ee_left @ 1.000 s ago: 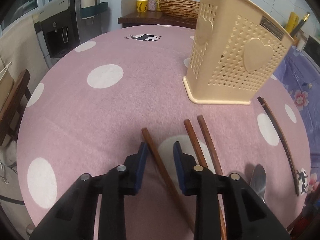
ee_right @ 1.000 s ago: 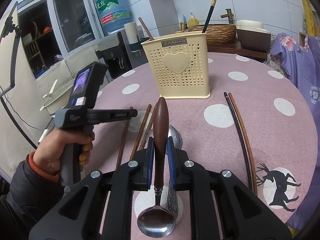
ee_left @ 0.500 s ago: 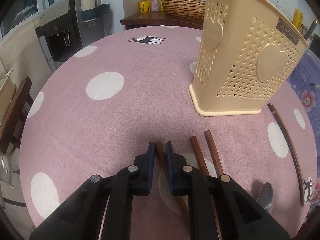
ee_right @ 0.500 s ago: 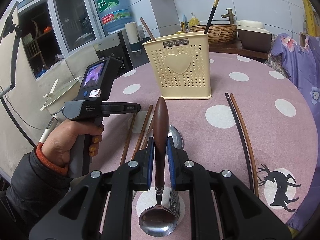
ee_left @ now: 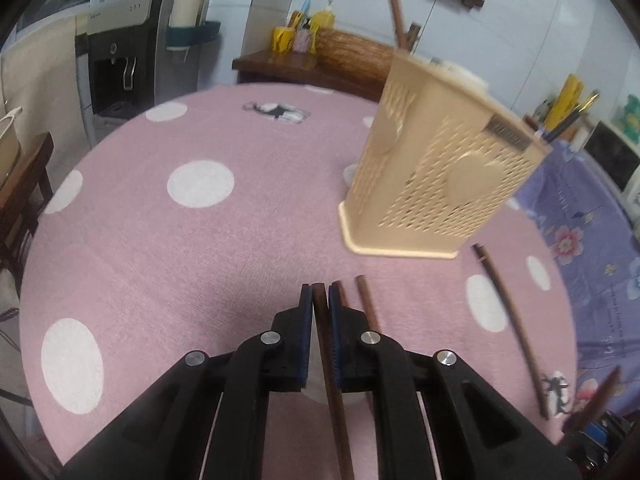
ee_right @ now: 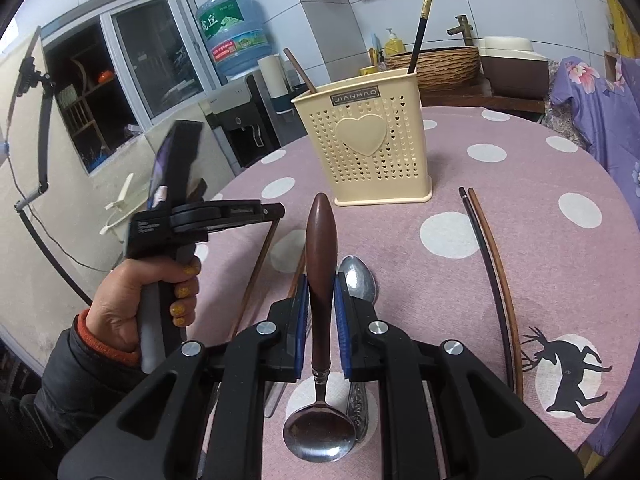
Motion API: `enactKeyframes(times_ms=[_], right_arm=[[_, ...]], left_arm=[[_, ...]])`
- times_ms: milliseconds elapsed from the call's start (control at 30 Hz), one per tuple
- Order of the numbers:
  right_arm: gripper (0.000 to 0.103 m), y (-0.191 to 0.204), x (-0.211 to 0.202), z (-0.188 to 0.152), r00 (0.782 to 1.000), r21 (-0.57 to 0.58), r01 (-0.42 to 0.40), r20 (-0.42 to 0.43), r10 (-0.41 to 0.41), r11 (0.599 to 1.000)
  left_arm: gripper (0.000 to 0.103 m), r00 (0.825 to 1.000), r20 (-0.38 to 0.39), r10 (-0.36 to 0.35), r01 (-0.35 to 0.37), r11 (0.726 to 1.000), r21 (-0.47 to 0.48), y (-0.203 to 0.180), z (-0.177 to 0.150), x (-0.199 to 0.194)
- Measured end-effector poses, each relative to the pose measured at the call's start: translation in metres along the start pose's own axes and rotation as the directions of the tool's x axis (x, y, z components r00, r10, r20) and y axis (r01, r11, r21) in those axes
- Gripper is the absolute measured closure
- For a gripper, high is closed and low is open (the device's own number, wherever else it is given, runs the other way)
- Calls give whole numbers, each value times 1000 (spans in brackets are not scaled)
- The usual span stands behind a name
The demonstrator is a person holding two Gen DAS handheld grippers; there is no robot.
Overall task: Organize utensils
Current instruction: 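Grasp and lift a brown chopstick with the left gripper while the right gripper holds the spoon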
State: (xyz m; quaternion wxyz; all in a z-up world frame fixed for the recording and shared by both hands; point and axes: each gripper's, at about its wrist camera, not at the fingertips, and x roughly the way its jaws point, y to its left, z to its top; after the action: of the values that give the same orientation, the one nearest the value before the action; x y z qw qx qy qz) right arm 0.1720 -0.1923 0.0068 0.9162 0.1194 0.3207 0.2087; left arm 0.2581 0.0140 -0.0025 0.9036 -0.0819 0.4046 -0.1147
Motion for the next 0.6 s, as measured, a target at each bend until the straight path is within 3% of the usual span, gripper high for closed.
enactKeyframes(times_ms=[100, 300, 600], right_arm=[[89, -3, -6, 4, 999, 10, -37, 12, 37, 999], [89, -1, -19, 11, 997, -19, -64, 36, 65, 998], [89, 5, -23, 21, 997, -42, -59, 53, 61, 997]], left_arm=[[94, 997, 65, -46, 46, 999, 4, -3, 2, -30], [95, 974, 198, -108, 103, 994, 32, -8, 8, -86], [95, 945, 286, -156, 143, 987, 68, -11, 17, -124]])
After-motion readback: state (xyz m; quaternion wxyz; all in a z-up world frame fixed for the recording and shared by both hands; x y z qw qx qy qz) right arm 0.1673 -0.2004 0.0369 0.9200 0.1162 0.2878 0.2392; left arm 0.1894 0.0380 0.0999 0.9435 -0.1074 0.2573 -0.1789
